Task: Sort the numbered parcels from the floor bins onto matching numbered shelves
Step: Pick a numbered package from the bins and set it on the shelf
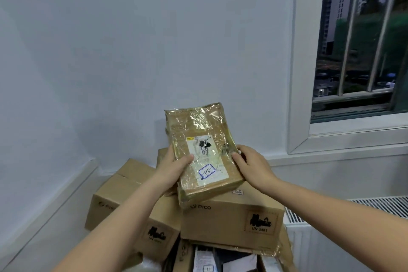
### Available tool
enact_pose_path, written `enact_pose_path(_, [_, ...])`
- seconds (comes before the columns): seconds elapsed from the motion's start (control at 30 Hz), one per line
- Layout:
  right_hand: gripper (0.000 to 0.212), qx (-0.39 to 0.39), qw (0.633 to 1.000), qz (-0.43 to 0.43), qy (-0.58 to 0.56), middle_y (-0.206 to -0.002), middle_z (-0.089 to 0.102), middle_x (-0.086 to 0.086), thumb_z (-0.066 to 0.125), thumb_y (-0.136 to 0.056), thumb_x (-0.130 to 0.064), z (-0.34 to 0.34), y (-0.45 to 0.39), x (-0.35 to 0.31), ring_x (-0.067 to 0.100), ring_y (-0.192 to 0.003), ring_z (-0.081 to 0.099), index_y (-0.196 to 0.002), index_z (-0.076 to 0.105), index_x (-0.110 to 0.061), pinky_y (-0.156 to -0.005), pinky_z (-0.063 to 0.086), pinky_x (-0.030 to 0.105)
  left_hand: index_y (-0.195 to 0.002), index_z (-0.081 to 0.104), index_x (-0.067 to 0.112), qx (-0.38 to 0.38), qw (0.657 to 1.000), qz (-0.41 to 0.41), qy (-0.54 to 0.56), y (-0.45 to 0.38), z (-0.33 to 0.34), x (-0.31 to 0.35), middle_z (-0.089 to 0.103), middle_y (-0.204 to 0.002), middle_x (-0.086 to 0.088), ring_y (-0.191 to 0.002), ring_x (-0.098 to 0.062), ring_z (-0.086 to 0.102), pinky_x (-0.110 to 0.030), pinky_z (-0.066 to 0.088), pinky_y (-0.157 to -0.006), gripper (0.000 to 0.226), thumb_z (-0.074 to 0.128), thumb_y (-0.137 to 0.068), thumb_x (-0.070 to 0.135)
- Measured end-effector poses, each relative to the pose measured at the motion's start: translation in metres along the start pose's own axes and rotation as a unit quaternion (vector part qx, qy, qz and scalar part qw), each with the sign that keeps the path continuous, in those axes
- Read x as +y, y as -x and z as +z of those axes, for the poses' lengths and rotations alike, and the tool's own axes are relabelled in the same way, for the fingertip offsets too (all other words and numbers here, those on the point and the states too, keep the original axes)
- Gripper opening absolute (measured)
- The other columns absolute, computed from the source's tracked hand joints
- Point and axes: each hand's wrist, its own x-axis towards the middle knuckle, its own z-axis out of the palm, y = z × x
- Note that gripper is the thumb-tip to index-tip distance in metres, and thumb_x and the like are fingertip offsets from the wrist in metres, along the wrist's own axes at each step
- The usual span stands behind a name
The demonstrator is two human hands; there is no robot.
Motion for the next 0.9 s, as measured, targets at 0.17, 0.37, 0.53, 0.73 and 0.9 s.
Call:
enact_pose_path(0.17, [0.039, -0.026, 0.998, -0.062, -0.005, -0.119, 0.061, -0.001, 0.034, -0.103, -0.036, 0.007, -0.01, -0.027, 0.018, -0.109, 0.055, -0.133, 0.054, -0.02, -0.087, 0.042, 0.033, -0.141, 0.027, 0.031, 0.059, 0.998, 0.016, 0.005, 0.03, -0.018, 0.01, 0.061, -0.115, 0.004, -0.085, -0.005, 0.064, -0.013, 0.051, -0.061, 0.056, 0.057, -0.096, 0.018])
enact_pose_path(0.37, [0.028, -0.055, 0.987, -0.148, -0.041, -0.102, 0.061, 0.0, 0.032, -0.104, -0.029, 0.011, -0.025, -0.048, 0.019, -0.096, 0.055, -0.11, 0.058, -0.018, -0.076, 0.037, 0.031, -0.133, 0.033, 0.035, 0.153, 0.988, 0.0, -0.023, 0.057, -0.03, 0.027, 0.065, -0.112, -0.008, -0.07, -0.001, 0.065, -0.02, 0.052, -0.058, 0.05, 0.059, -0.094, 0.02])
enact_pose_path(0.53, [0.03, -0.111, 0.966, -0.207, -0.112, -0.107, 0.06, 0.0, 0.037, -0.103, -0.03, 0.019, -0.033, -0.07, 0.017, -0.102, 0.052, -0.118, 0.06, -0.018, -0.082, 0.038, 0.033, -0.13, 0.038, 0.04, 0.306, 0.951, -0.043, -0.03, 0.087, -0.026, 0.031, 0.064, -0.088, 0.005, -0.065, -0.01, 0.058, -0.029, 0.046, -0.064, 0.049, 0.06, -0.089, 0.024])
enact_pose_path(0.73, [0.031, -0.234, 0.918, -0.266, -0.18, -0.109, 0.063, 0.002, 0.038, -0.104, -0.031, 0.046, -0.01, -0.104, 0.02, -0.101, 0.053, -0.126, 0.056, -0.019, -0.08, 0.035, 0.03, -0.115, 0.035, 0.049, 0.441, 0.893, -0.084, -0.033, 0.162, -0.01, 0.018, 0.062, -0.079, 0.012, -0.066, -0.01, 0.057, -0.03, 0.048, -0.068, 0.039, 0.056, -0.089, 0.029])
enact_pose_path(0.9, [0.029, -0.327, 0.864, -0.317, -0.213, -0.096, 0.057, -0.01, 0.037, -0.104, -0.029, 0.075, 0.039, -0.136, 0.015, -0.098, 0.054, -0.127, 0.054, -0.02, -0.067, 0.032, 0.023, -0.121, 0.038, 0.05, 0.513, 0.844, -0.152, -0.041, 0.236, -0.007, 0.01, 0.064, -0.103, 0.017, -0.095, -0.013, 0.063, -0.034, 0.05, -0.088, 0.04, 0.056, -0.089, 0.033])
